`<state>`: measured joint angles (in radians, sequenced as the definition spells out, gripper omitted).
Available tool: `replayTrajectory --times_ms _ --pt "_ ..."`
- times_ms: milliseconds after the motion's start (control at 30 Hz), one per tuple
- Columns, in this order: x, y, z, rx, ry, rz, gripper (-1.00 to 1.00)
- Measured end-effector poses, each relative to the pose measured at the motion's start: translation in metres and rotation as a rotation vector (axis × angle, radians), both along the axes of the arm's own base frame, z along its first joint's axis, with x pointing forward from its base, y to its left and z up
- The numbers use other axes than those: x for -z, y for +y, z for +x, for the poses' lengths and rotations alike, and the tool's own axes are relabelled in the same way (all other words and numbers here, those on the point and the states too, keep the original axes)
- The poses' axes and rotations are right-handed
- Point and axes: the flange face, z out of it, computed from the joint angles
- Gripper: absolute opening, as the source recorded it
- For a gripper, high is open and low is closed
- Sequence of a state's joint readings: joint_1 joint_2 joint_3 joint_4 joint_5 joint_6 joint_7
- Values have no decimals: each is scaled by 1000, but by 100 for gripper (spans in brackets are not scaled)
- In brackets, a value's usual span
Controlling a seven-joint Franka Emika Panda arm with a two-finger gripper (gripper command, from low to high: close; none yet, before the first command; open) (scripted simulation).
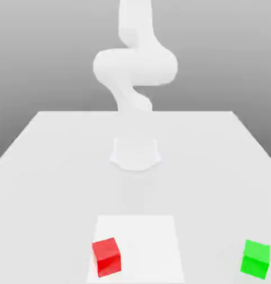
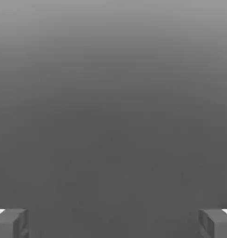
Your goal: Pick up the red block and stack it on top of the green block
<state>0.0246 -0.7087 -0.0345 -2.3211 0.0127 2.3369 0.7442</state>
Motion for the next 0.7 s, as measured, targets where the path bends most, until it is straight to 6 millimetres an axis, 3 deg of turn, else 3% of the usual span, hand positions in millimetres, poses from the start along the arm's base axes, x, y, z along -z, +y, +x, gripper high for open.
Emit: replayTrajectory --times_ms 167,333,500,700 --pt "91 -12 57 -76 151 -12 0" --pt "187 -21 92 -144 296 -31 0" --pt "285 -29 106 -206 439 -60 0" --pt "399 -44 95 -273 611 -109 0"
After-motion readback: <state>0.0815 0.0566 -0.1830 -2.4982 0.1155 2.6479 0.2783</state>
